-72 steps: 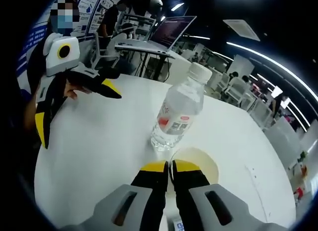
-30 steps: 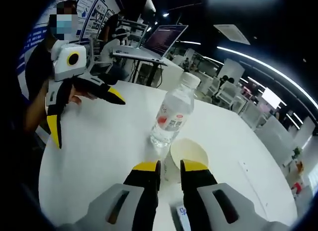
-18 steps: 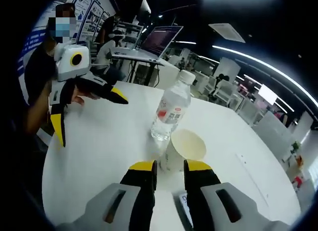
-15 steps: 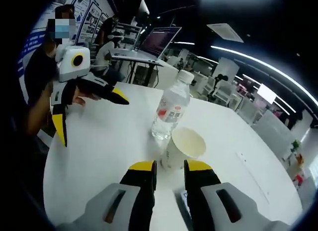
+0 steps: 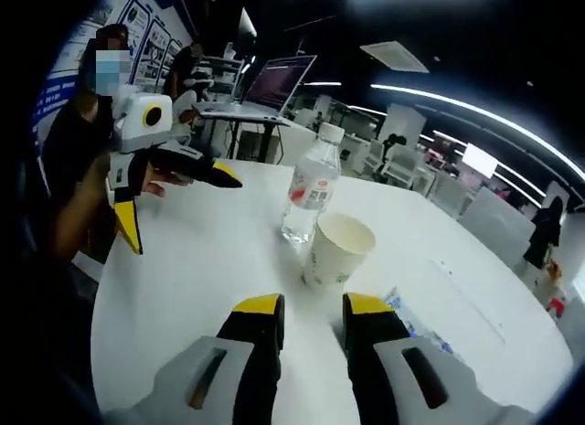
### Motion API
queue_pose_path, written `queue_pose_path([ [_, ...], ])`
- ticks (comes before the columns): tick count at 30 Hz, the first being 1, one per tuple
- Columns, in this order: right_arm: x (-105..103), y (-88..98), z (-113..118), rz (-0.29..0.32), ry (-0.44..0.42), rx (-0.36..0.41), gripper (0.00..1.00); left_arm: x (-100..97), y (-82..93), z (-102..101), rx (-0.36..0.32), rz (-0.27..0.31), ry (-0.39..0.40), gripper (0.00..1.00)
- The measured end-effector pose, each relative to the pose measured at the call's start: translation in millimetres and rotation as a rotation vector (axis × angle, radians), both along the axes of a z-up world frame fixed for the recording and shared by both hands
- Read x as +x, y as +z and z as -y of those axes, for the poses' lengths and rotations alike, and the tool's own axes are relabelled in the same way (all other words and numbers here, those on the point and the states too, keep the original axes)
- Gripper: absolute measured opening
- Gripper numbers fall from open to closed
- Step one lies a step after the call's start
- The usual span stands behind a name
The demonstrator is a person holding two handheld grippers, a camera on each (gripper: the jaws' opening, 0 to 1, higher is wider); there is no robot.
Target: Arrange the tabletop items into an orderly group along one side of the table until the central work area is clear of visible clutter.
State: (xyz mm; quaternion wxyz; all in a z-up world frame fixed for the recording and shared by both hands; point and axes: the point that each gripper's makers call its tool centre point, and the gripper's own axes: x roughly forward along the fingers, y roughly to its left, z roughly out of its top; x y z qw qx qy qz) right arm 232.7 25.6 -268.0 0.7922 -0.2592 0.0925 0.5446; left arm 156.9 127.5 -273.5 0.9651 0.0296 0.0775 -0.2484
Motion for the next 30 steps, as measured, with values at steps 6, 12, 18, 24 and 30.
queue_pose_path([
  [6,-4,-6.9,15,-0.018,-0.025,0.014,0.28,-4.7,-4.1,0,0.009,-0.007,-0.004,1.00],
  [12,-6,-14.7,33,-0.025,-0.055,0.020,0.31,-6.1,-7.3,1,0.017,-0.011,-0.014,1.00],
  [18,-12,-18.6,47,-0.035,-0.088,0.032,0.33,-5.8,-8.8,4,0.025,-0.013,-0.025,1.00],
  [24,-8,-15.6,69,-0.027,-0.121,0.045,0.36,-7.5,-6.9,4,0.032,-0.003,-0.027,1.00],
  [30,-7,-16.9,86,-0.023,-0.146,0.047,0.39,-8.5,-7.9,6,0.037,-0.006,-0.030,1.00],
])
